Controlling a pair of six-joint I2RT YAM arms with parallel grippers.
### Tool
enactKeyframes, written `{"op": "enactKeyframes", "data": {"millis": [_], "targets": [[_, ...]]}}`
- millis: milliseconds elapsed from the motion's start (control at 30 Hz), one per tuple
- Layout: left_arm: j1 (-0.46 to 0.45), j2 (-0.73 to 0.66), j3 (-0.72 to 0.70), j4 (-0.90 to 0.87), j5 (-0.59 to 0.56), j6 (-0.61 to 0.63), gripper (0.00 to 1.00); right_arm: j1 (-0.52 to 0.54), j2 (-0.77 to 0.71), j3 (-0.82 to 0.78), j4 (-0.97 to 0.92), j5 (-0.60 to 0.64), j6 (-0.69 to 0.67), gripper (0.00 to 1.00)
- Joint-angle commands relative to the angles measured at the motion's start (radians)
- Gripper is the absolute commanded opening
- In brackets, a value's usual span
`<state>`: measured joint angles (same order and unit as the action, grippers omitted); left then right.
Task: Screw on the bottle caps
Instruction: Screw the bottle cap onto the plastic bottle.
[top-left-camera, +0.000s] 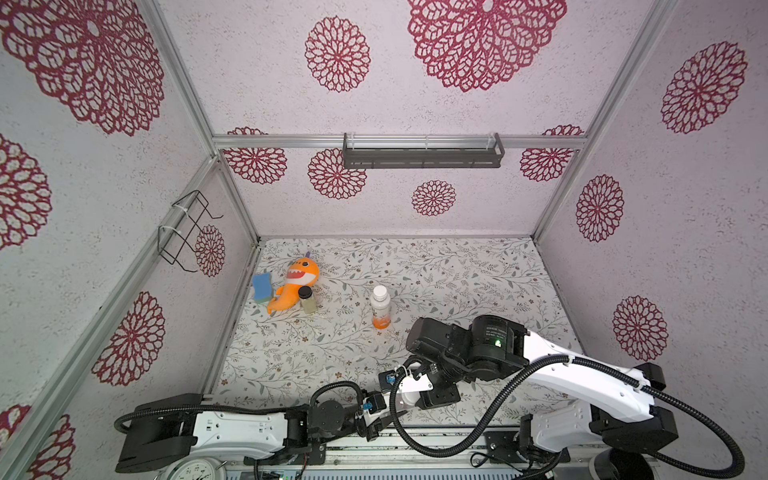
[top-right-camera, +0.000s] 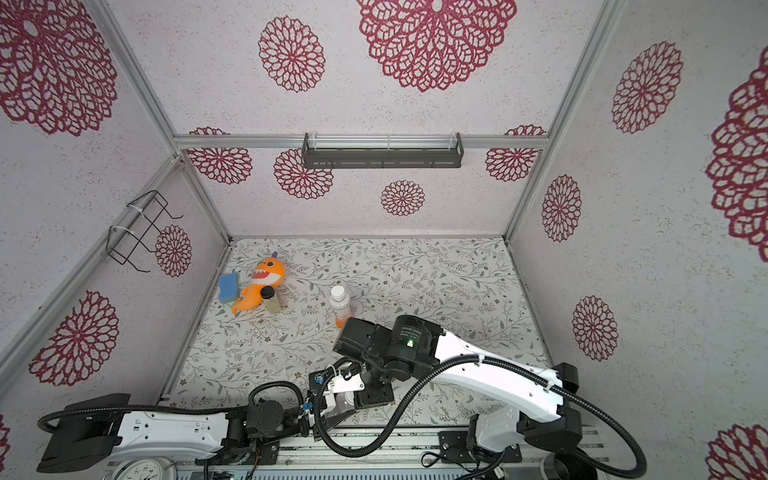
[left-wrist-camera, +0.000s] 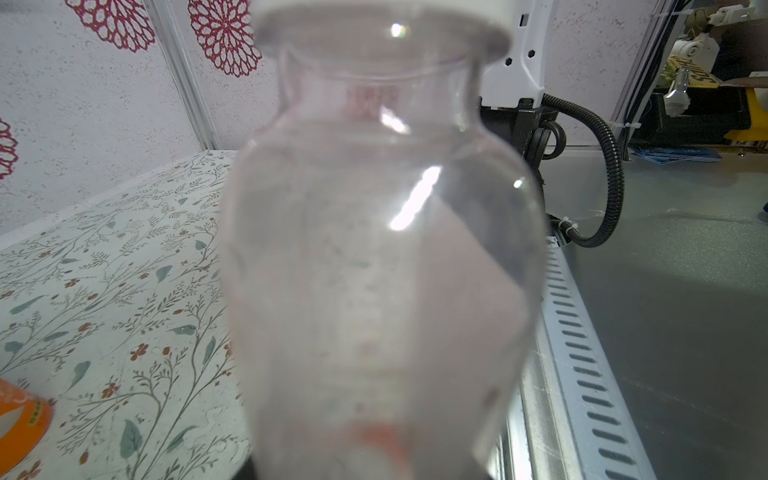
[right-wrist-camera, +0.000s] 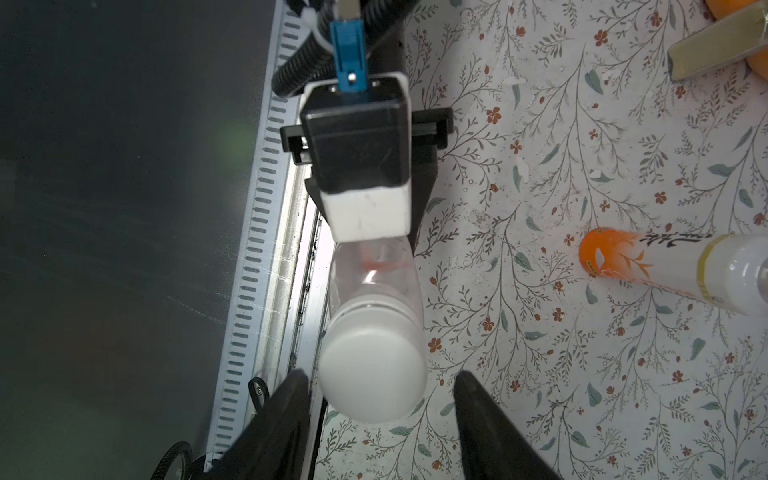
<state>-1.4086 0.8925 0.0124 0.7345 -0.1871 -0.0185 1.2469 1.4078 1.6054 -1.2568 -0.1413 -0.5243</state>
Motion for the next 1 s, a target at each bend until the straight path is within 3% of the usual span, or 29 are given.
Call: {"op": "enactKeyframes", "data": {"millis": [0,400,667,967], "targets": [[-0.008,0.0,0.003,0.043,0.012,0.014,0.38,0.0,-0.001,0.018,-0.008,-0.039,-0.017,0.57],[-0.009,0.002,0.004,0.046,-0.001,0.017,0.38,0.0,-0.005,-0.016,0.05,-0.002,0.018,0.48],[-0.008,-0.009,0.0,0.046,-0.015,0.019,0.38,0.0,-0.036,-0.056,0.091,0.01,0.042,0.53],[-0.007,-0.018,-0.002,0.045,-0.032,0.019,0.38,0.003,-0.026,-0.056,0.101,0.029,0.092,0.49]]}}
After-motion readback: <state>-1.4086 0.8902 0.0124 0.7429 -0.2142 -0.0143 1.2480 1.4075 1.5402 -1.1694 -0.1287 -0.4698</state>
